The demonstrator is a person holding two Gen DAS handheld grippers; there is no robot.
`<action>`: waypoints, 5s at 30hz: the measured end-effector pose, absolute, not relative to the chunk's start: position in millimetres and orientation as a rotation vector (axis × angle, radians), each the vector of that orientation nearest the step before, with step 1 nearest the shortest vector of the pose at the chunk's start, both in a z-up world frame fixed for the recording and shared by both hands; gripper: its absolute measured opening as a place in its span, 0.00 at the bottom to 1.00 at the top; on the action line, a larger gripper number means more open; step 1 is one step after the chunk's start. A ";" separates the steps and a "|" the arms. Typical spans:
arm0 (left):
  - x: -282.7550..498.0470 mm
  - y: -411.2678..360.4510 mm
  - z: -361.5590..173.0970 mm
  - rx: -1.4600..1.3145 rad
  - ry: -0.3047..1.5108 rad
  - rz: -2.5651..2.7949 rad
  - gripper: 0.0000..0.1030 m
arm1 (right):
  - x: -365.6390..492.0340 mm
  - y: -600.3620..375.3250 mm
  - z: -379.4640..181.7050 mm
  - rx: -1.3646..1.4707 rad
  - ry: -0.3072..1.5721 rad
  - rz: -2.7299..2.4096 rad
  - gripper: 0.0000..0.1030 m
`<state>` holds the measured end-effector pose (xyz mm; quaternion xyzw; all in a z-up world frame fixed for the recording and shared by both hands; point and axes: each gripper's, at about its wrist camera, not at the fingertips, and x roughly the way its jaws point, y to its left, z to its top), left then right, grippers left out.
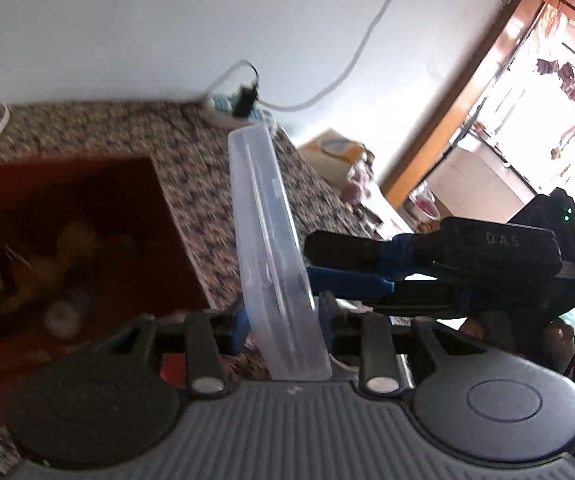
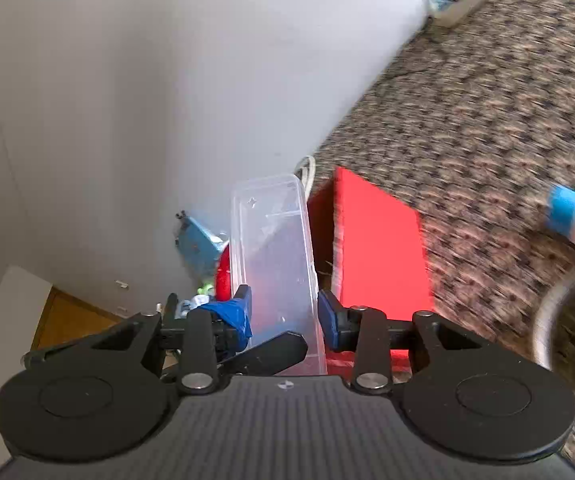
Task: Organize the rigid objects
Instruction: 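Lift the clear container upright with the right gripper and carry it to the box, then lower the clear container into the red box beside the gourd, then open the right gripper and lift it out of the box, then move the right gripper down onto the rim of the clear tape roll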
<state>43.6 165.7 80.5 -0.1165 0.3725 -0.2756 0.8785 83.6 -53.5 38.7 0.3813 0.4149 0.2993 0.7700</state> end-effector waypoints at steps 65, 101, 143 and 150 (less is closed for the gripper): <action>127.4 293.3 9.8 -0.135 1.007 -0.179 0.48 | 171.4 133.5 -30.0 0.448 1.103 0.638 0.19; 112.2 277.4 18.7 -0.035 0.970 0.112 0.49 | 164.9 134.2 -23.7 0.406 1.013 0.726 0.20; 7.1 62.1 56.9 0.041 0.838 -0.259 0.56 | 45.6 -82.5 35.2 0.327 0.745 0.399 0.20; 24.6 38.7 27.5 0.017 0.925 -0.316 0.56 | 35.7 -117.3 13.2 0.278 0.781 0.259 0.20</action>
